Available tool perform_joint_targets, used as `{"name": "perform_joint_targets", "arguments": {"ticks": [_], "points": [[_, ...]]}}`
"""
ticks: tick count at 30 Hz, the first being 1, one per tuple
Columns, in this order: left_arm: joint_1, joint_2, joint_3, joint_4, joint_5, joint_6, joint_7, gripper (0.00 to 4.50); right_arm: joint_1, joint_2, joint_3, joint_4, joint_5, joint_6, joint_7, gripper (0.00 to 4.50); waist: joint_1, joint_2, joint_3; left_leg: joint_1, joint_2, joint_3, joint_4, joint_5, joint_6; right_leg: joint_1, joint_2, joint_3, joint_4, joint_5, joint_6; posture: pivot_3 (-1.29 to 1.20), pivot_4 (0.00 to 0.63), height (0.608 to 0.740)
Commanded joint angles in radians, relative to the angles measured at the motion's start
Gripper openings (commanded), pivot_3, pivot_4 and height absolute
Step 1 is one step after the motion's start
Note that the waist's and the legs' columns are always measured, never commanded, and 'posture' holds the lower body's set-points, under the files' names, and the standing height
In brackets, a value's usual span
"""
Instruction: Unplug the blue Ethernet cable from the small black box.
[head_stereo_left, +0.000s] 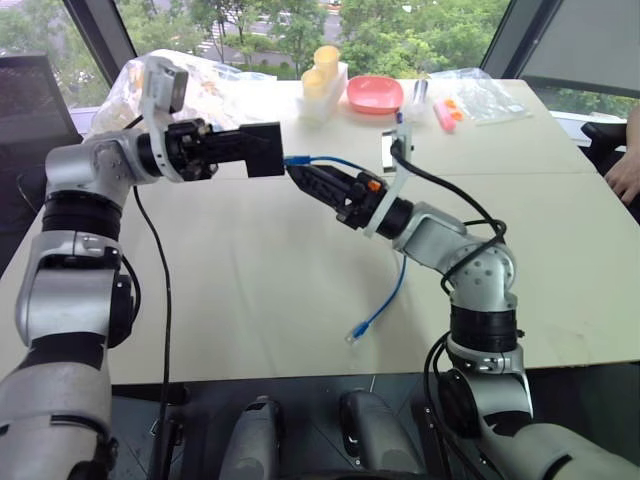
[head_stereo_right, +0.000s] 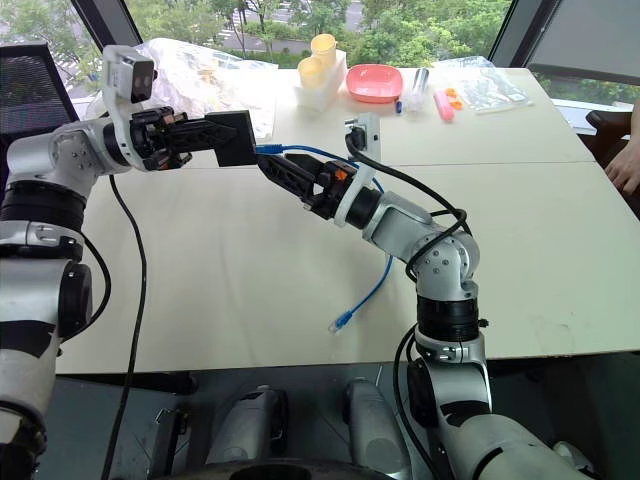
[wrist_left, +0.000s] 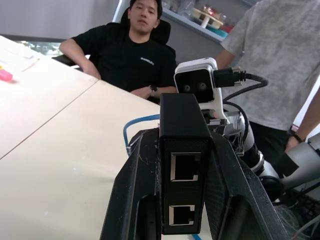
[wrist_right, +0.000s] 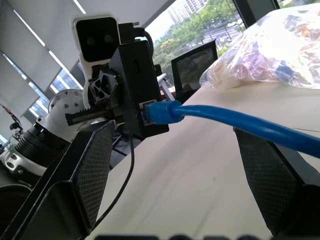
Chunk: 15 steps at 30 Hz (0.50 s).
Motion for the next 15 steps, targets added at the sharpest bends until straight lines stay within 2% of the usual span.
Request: {"name": "perform_joint_targets", "arguments": {"ticks": [1, 15], "points": [[-0.004, 0.003, 0.018, -0.034, -0.010, -0.002, -0.004, 0.51, -0.030, 0.009, 0.002, 0.003, -0.008, -0.028, 0.009, 3.92, 0.000, 0.000, 0.000, 0.000, 0.000, 0.000, 0.000, 0.000, 0.000, 0.000, 0.000, 0.000, 0.000, 0.000, 0.000, 0.00, 0.150, 0.740], [-0.001, -0.001, 0.022, -0.037, -0.004, -0.002, -0.004, 0.51, -0.044, 0.016, 0.007, 0.041, -0.032, -0.050, 0.031, 3.92, 0.000, 0.000, 0.000, 0.000, 0.000, 0.000, 0.001, 0.000, 0.000, 0.000, 0.000, 0.000, 0.000, 0.000, 0.000, 0.00, 0.150, 0.740]]}}
